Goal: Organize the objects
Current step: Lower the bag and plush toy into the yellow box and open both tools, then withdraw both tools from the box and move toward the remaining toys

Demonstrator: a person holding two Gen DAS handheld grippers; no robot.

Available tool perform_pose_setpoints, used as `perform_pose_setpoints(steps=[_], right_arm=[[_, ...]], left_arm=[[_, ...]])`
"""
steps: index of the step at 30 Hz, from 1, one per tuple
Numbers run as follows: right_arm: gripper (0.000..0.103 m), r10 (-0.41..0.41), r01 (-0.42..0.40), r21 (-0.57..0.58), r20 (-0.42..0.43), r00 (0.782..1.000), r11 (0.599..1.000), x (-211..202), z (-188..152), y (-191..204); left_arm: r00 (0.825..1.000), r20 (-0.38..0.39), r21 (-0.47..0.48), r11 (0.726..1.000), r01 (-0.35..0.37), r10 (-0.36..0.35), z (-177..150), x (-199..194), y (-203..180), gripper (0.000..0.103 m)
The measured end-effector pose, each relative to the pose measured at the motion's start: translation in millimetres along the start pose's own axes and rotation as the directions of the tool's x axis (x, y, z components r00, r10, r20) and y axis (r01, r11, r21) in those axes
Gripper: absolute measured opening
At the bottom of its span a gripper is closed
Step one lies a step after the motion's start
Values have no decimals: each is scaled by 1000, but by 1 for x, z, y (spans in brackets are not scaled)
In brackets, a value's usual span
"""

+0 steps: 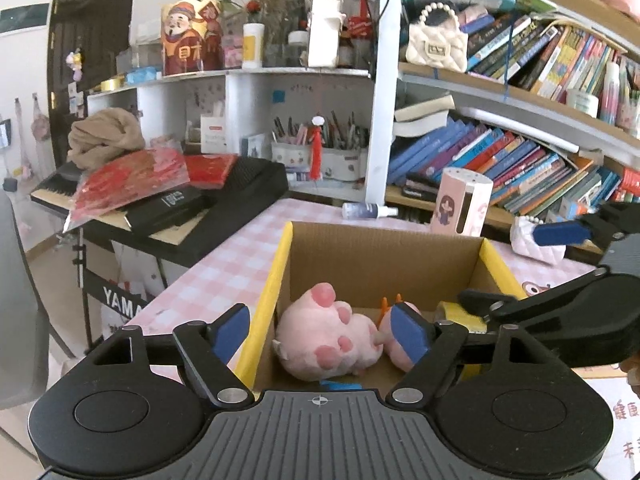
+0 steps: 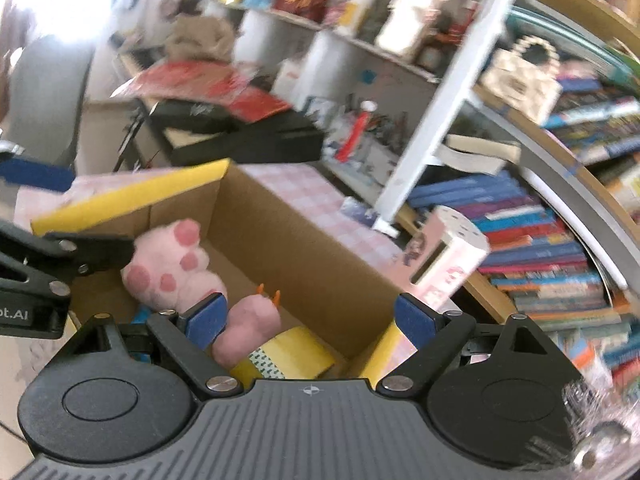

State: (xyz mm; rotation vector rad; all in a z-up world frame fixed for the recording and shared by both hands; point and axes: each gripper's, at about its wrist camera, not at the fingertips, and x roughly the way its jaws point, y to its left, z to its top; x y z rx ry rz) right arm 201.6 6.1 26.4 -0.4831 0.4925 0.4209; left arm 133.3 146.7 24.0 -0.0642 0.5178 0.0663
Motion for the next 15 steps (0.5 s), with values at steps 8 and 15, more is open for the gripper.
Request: perform_pose_setpoints(steps=[8,15], right_arm=[[90,-71,70,204,-2,997,976,-37,-14,-7],[90,-133,135,324,-28,991,936,-67,-35,0]], left_arm=[[1000,-2,-5,1000,10,-10,-14,-21,6,80],[1000,-18,-5,1000,-12,12,-31,-41,12,85]])
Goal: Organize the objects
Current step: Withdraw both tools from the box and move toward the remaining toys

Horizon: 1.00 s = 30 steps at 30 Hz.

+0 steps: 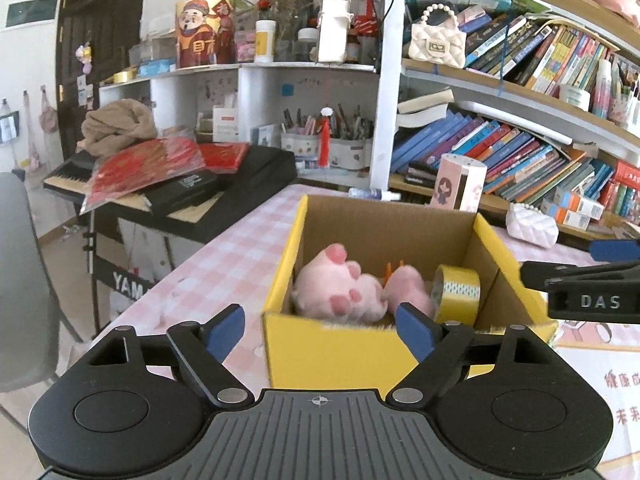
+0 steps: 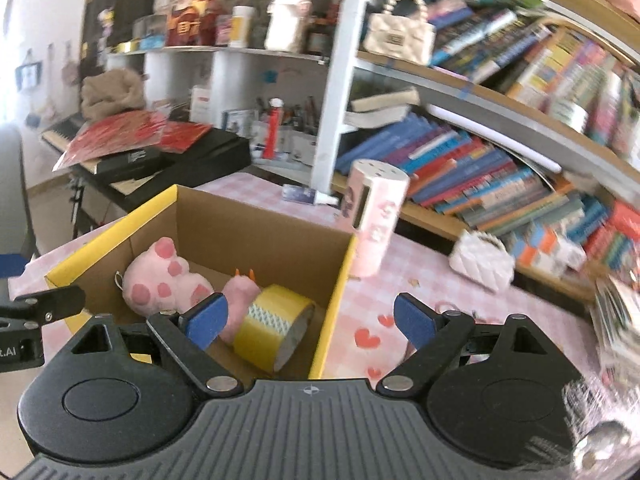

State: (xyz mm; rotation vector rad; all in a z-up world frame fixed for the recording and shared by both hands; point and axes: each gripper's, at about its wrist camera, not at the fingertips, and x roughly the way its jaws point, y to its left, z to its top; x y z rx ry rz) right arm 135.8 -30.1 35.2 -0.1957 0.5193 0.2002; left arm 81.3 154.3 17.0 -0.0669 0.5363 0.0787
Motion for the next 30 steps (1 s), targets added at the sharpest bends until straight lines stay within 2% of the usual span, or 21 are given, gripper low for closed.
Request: perform_pose_setpoints(steps=[7,15,30], right_arm=[[90,-24,26,72,-31,999,997,-29,-30,13],[90,-31,38,90,-79,996,995,-55,-62,34],[91,-18,29,84,-129,992,996,-85,-92,58]], left_arm=[[999,-37,6,1000,-17,17,-20,-23,8,87],[998,-51,16,999,-38,39,-38,-49,17,89],[995,-102,29,999,-18,21,-65,-72,23,92]])
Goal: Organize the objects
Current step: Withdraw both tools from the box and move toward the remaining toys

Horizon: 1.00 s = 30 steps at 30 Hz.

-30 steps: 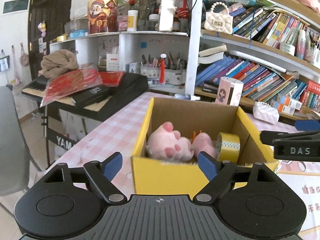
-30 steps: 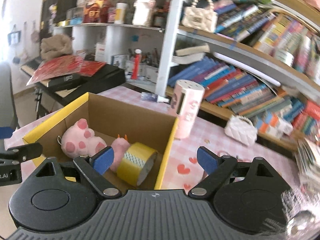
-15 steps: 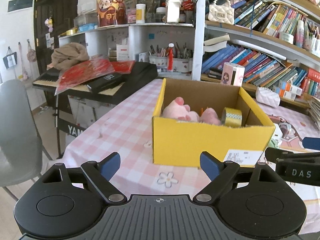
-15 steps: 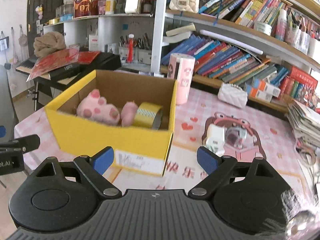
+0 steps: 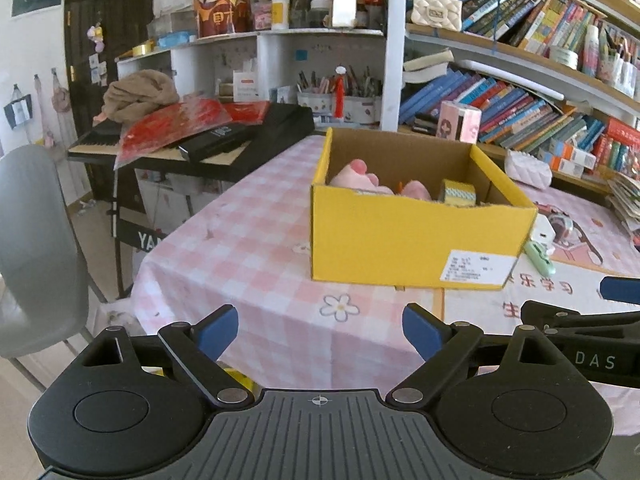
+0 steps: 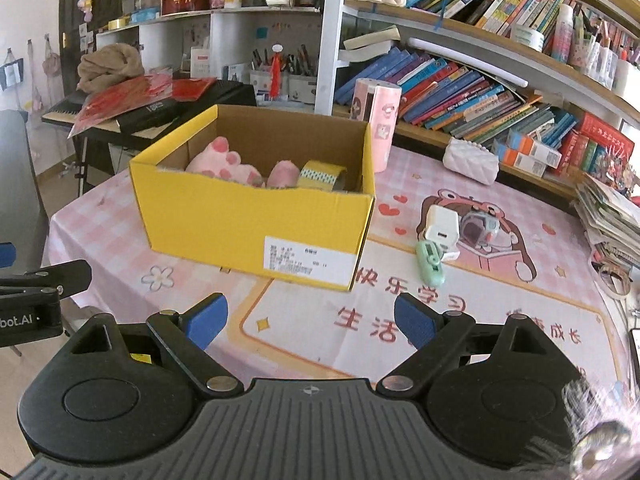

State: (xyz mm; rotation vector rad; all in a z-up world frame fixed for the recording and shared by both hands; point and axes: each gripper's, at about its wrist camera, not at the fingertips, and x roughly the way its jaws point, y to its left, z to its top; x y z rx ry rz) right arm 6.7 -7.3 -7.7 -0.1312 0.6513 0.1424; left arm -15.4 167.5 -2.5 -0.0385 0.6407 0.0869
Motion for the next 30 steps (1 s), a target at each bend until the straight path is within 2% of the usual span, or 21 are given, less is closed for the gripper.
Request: perform_pose_setpoints(steps=[17,30], right_arm=[[92,-100,104,107,-43,994,989,-27,-38,-35],[93,-227,238,209,-79,971,948,-47,-59,-81]], left_arm=[[990,-57,119,983,138,-132,-19,-7,-45,93],[962,-75,230,934,273,-263,-14,-1,-100,93]])
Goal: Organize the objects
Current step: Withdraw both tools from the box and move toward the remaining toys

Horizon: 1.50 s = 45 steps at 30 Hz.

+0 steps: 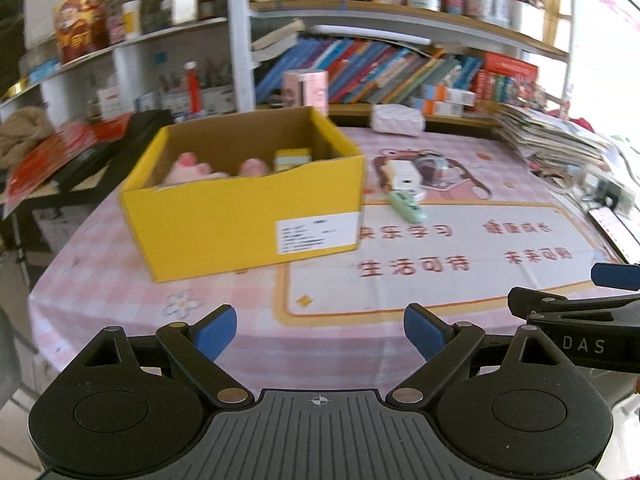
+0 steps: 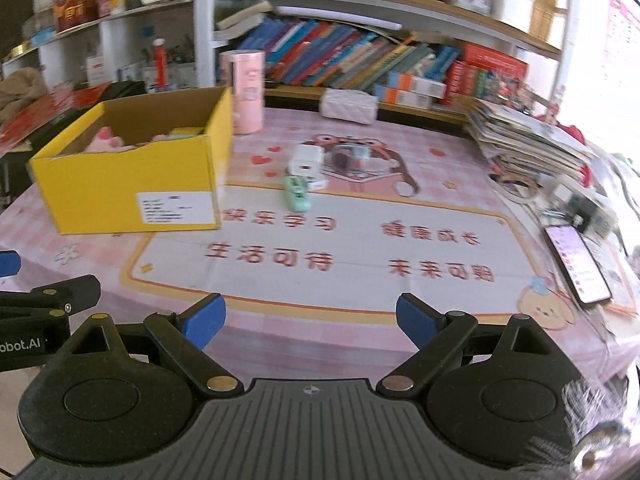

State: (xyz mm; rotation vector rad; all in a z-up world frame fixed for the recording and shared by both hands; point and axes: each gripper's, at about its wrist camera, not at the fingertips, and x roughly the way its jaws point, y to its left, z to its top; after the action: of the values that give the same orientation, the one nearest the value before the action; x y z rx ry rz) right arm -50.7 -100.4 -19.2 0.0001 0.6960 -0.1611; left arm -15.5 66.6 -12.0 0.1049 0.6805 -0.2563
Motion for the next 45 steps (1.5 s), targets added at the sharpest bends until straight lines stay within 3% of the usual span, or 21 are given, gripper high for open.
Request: perform_pose_setpoints(steps=[16,45], right_arm=[[93,-68,71,68,-43,997,995,31,16,-51],[92,23,-25,-33,-50,998,999,119,88,-104]], left_arm=[[997,-16,75,994,79,-78,31,41,-46,93],[1000,-11,15,1000,20,-20,86,110,-93,90]])
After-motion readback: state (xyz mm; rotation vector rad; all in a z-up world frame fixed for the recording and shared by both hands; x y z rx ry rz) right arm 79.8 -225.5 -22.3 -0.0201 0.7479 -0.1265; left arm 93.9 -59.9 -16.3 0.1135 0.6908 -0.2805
